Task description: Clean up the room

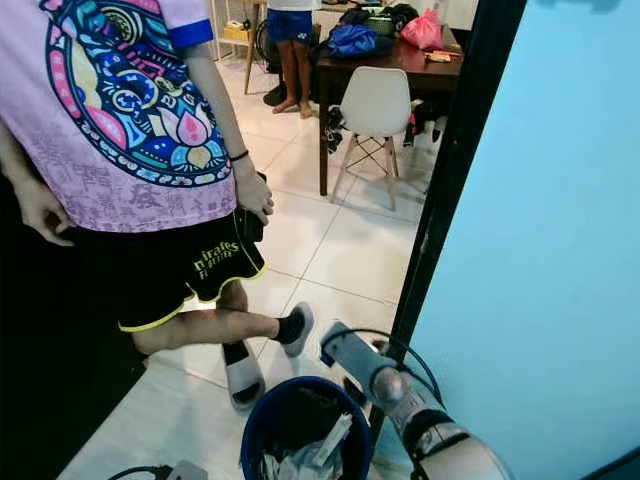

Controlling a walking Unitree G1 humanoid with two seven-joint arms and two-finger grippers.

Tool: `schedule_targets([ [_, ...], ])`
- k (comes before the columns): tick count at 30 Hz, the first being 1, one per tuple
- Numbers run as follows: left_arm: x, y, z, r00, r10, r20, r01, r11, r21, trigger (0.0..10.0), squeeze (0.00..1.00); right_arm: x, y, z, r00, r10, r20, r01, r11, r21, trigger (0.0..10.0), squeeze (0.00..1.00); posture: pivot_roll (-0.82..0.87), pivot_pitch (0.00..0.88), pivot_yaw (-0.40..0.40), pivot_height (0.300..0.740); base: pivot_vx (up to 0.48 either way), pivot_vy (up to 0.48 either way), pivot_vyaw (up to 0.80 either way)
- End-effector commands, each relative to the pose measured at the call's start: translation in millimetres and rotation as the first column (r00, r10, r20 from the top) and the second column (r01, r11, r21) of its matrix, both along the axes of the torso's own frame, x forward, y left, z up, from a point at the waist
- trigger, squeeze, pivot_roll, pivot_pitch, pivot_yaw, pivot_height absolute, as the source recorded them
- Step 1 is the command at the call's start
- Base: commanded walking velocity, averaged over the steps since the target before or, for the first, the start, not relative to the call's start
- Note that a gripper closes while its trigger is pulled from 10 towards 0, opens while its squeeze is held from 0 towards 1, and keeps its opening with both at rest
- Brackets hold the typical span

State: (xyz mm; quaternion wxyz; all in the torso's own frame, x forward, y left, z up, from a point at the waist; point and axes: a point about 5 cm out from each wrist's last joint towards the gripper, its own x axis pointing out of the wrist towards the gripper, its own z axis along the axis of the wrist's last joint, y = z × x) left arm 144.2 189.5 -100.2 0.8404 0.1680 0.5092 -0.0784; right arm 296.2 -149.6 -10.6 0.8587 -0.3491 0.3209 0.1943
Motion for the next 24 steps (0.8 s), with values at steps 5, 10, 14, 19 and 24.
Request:
schedule_targets([
  [5, -3.7, -7.5, -2.7, 0.999, -0.010, -0.036, 0.009, 1.000, -0.012, 10.0, 0.00, -56.6, -48.2, -41.8, 0.945, -0.268, -0.189, 0.263, 0.963, -0.052, 10.0, 0.00, -0.02, 0.088, -0.049, 0.735, 0.000, 0.000, 0.00],
  [10, -2.7, -7.2, -2.5, 0.999, -0.010, -0.046, 0.009, 1.000, -0.008, 10.0, 0.00, -89.0, -60.8, -59.6, 0.870, -0.397, -0.293, 0.401, 0.915, -0.049, 10.0, 0.00, -0.04, 0.080, -0.041, 0.735, -0.155, 0.000, 0.00],
  [14, -0.1, -7.3, -1.7, 0.999, -0.009, -0.045, 0.009, 1.000, -0.010, 10.0, 0.00, -114.0, -65.9, -71.4, 0.803, -0.473, -0.362, 0.490, 0.870, -0.050, 10.0, 0.00, -0.04, 0.072, -0.033, 0.735, -0.289, 0.000, 0.00],
  [19, 1.5, -7.1, -1.2, 0.999, -0.012, -0.046, 0.012, 1.000, -0.005, 10.0, 0.00, -128.1, -64.3, -78.1, 0.775, -0.488, -0.401, 0.510, 0.858, -0.060, 10.0, 0.00, -0.05, 0.063, -0.029, 0.735, -0.321, 0.000, 0.00],
  [24, -2.6, -8.8, -2.9, 0.998, -0.001, -0.058, 0.000, 1.000, -0.006, 10.0, 0.00, -126.0, -54.7, -78.9, 0.782, -0.473, -0.405, 0.496, 0.867, -0.054, 10.0, 0.00, -0.06, 0.048, -0.039, 0.735, -0.365, 0.000, 0.00],
])
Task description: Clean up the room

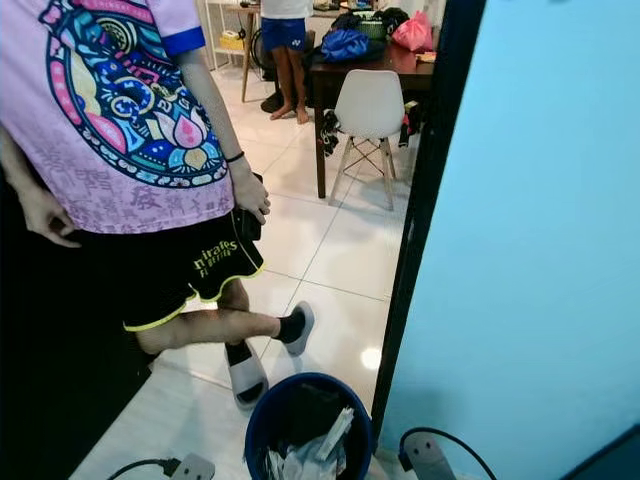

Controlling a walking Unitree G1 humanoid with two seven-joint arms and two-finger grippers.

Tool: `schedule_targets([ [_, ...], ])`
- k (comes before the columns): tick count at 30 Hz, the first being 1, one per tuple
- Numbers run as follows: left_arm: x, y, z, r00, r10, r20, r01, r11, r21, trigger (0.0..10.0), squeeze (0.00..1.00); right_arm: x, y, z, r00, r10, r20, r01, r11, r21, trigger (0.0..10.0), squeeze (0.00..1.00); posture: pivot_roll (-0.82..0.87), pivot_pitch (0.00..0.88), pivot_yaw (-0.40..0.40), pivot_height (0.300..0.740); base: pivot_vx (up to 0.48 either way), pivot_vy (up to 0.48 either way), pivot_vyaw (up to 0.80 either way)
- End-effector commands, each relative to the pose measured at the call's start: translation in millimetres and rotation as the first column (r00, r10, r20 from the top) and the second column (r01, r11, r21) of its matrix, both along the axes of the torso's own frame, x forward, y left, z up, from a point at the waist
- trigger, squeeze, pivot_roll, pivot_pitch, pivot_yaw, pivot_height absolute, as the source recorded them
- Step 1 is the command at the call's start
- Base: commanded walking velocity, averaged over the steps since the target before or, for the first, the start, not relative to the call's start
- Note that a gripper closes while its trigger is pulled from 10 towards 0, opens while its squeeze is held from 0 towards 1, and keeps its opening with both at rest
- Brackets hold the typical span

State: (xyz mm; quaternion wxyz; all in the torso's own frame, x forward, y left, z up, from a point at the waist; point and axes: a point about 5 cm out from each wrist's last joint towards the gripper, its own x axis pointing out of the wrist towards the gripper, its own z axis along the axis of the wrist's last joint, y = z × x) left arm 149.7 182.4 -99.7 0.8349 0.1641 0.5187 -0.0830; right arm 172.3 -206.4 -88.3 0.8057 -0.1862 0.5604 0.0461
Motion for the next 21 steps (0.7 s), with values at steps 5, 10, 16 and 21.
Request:
schedule_targets([
  [5, -12.0, -5.2, -5.1, 0.999, 0.006, -0.044, -0.006, 1.000, -0.004, 10.0, 0.00, 8.0, -1.8, 4.0, 1.000, -0.021, 0.020, 0.022, 1.000, -0.021, 10.0, 0.00, -0.05, 0.041, -0.045, 0.735, -0.480, 0.000, 0.00],
  [10, -14.8, -6.5, -6.2, 0.999, 0.010, -0.050, -0.010, 1.000, -0.006, 10.0, 0.00, 5.1, -4.5, 3.1, 0.999, -0.045, 0.022, 0.046, 0.998, -0.038, 10.0, 0.00, -0.05, 0.031, -0.049, 0.735, -0.480, 0.000, -0.15],
  [16, -16.7, -7.0, -6.8, 0.999, 0.008, -0.052, -0.008, 1.000, -0.004, 10.0, 0.00, 3.8, -6.9, 3.0, 0.996, -0.088, 0.034, 0.089, 0.995, -0.044, 10.0, 0.00, -0.05, 0.027, -0.049, 0.735, -0.480, 0.000, -0.75],
  [21, -14.0, -5.4, -5.8, 0.999, 0.009, -0.048, -0.009, 1.000, -0.005, 10.0, 0.00, 1.5, -8.2, 2.2, 0.994, -0.101, 0.041, 0.103, 0.993, -0.055, 10.0, 0.00, -0.06, 0.031, -0.045, 0.735, -0.480, 0.000, -0.76],
])
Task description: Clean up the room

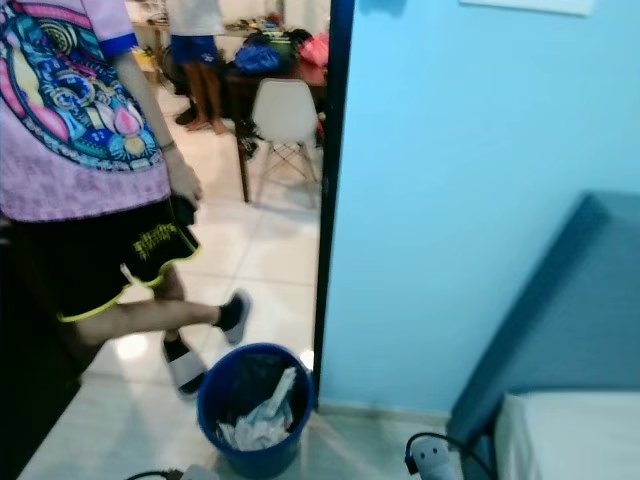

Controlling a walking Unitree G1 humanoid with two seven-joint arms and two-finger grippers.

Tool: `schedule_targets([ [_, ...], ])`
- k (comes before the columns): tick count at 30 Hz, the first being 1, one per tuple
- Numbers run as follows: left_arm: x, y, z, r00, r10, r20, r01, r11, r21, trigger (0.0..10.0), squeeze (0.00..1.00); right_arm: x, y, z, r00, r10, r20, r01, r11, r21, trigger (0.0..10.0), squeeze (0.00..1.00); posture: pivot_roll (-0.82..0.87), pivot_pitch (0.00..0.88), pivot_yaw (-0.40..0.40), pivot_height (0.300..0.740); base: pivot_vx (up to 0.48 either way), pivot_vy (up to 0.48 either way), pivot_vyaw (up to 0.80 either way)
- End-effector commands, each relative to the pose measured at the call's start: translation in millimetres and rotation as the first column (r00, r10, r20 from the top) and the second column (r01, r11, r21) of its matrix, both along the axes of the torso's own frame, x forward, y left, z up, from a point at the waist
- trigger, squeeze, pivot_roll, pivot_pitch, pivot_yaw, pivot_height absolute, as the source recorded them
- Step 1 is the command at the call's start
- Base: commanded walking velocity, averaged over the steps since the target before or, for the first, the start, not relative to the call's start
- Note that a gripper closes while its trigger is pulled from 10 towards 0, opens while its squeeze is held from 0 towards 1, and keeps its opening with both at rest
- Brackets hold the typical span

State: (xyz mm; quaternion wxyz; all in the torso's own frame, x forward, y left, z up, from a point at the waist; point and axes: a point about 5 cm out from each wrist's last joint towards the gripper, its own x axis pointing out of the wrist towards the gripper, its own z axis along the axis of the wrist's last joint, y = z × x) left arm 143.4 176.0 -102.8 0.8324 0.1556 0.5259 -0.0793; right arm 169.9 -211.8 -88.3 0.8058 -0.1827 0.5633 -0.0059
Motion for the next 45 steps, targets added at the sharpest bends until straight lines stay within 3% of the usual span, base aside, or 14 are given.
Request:
schedule_targets([
  [1, -7.7, 1.0, -2.8, 0.999, -0.008, -0.033, 0.008, 1.000, 0.003, 10.0, 0.00, 3.9, -2.7, 2.2, 1.000, -0.013, 0.024, 0.013, 1.000, -0.005, 10.0, 0.00, -0.06, 0.031, -0.045, 0.735, -0.480, 0.000, -0.76],
  [21, 0.0, 7.5, 0.5, 1.000, -0.001, -0.021, 0.001, 1.000, 0.007, 10.0, 0.00, 5.6, -2.7, 3.1, 0.998, -0.040, 0.050, 0.042, 0.999, -0.032, 10.0, 0.00, -0.06, 0.043, -0.037, 0.735, -0.464, 0.000, -0.75],
  [31, 11.2, 11.4, 5.2, 0.999, 0.043, 0.008, -0.043, 0.999, -0.025, 10.0, 0.00, 18.4, -2.2, 9.1, 0.990, -0.042, 0.132, 0.043, 0.999, -0.006, 10.0, 0.00, -0.06, 0.047, -0.034, 0.735, 0.000, -0.181, -0.18],
  [41, 9.7, 11.0, 4.6, 0.999, 0.044, 0.004, -0.044, 0.999, -0.027, 10.0, 0.00, 20.6, -2.1, 10.1, 0.989, -0.042, 0.142, 0.042, 0.999, 0.008, 10.0, 0.00, -0.06, 0.048, -0.036, 0.735, 0.000, -0.475, 0.00],
  [45, 4.0, 19.4, 3.7, 0.999, 0.053, -0.004, -0.053, 0.998, -0.024, 10.0, 0.00, 17.7, -1.4, 8.6, 0.989, -0.041, 0.143, 0.039, 0.999, 0.016, 10.0, 0.00, -0.06, 0.048, -0.038, 0.735, 0.000, -0.473, 0.00],
])
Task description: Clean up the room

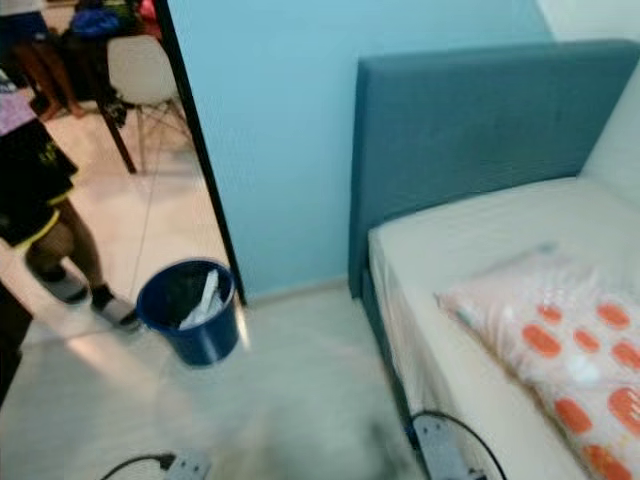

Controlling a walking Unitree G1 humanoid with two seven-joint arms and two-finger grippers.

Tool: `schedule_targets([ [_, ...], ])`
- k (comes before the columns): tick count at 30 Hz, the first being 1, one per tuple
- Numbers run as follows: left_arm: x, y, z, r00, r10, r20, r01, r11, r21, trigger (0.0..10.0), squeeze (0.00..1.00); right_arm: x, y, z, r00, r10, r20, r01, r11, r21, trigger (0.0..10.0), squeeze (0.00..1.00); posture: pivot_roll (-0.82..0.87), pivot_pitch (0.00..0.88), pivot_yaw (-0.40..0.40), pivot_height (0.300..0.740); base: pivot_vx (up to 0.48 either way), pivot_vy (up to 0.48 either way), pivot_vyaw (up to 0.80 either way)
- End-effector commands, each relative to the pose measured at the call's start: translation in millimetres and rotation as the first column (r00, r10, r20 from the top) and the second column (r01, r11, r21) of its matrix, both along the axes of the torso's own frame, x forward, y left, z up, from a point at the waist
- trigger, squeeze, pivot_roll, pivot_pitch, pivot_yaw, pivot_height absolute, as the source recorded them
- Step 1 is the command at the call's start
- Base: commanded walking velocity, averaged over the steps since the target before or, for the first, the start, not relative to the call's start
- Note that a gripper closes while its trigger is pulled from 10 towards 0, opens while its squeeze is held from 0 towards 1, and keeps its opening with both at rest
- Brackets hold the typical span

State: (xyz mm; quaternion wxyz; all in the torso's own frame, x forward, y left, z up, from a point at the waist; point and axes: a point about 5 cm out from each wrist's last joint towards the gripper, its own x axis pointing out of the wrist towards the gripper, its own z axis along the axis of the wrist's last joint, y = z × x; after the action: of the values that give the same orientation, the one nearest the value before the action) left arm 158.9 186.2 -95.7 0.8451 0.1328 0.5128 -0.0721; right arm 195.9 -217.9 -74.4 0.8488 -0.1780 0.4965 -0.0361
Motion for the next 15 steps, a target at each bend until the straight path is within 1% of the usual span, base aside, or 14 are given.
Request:
schedule_targets([
  [1, -14.4, 12.7, -3.8, 0.999, 0.022, -0.041, -0.021, 1.000, 0.014, 10.0, 0.00, -9.1, 5.0, -5.7, 1.000, -0.008, -0.023, 0.009, 1.000, 0.027, 10.0, 0.00, -0.06, 0.047, -0.039, 0.735, 0.000, -0.465, 0.00],
  [3, -16.4, 15.0, -4.1, 0.999, 0.024, -0.043, -0.023, 1.000, 0.015, 10.0, 0.00, -9.6, 5.3, -6.0, 1.000, -0.008, -0.023, 0.008, 1.000, 0.029, 10.0, 0.00, -0.06, 0.047, -0.039, 0.735, 0.000, -0.465, 0.00],
  [6, -30.9, 29.8, -6.0, 0.998, 0.035, -0.060, -0.033, 0.999, 0.026, 10.0, 0.00, -10.8, 7.7, -7.0, 1.000, -0.004, -0.019, 0.005, 0.999, 0.038, 10.0, 0.00, -0.06, 0.048, -0.040, 0.735, 0.000, -0.369, 0.00],
  [7, -30.9, 29.8, -6.0, 0.998, 0.035, -0.060, -0.033, 0.999, 0.026, 10.0, 0.00, -10.8, 7.7, -7.0, 1.000, -0.004, -0.019, 0.005, 0.999, 0.038, 10.0, 0.00, -0.06, 0.048, -0.040, 0.735, 0.000, -0.274, 0.00],
  [9, -39.1, 35.2, -7.2, 0.997, 0.048, -0.066, -0.046, 0.998, 0.035, 10.0, 0.00, -9.1, 10.8, -6.7, 1.000, -0.004, -0.011, 0.004, 0.999, 0.045, 10.0, 0.00, -0.06, 0.049, -0.038, 0.735, 0.000, 0.000, 0.00],
  [11, -40.9, 35.7, -7.6, 0.996, 0.050, -0.067, -0.048, 0.998, 0.037, 10.0, 0.00, -8.3, 11.6, -6.4, 1.000, -0.004, -0.008, 0.005, 0.999, 0.046, 10.0, 0.00, -0.06, 0.048, -0.038, 0.735, 0.000, 0.000, 0.00],
  [13, -43.0, 34.1, -8.5, 0.996, 0.048, -0.070, -0.045, 0.998, 0.038, 10.0, 0.00, -2.7, 14.4, -4.1, 1.000, -0.009, 0.010, 0.008, 0.999, 0.053, 10.0, 0.00, -0.07, 0.049, -0.037, 0.735, 0.000, 0.000, 0.00],
  [15, -43.4, 27.5, -10.0, 0.997, 0.038, -0.073, -0.036, 0.999, 0.036, 10.0, 0.00, 4.7, 16.4, -0.5, 0.999, -0.021, 0.039, 0.018, 0.997, 0.070, 10.0, 0.00, -0.07, 0.049, -0.036, 0.735, 0.000, 0.000, 0.00],
])
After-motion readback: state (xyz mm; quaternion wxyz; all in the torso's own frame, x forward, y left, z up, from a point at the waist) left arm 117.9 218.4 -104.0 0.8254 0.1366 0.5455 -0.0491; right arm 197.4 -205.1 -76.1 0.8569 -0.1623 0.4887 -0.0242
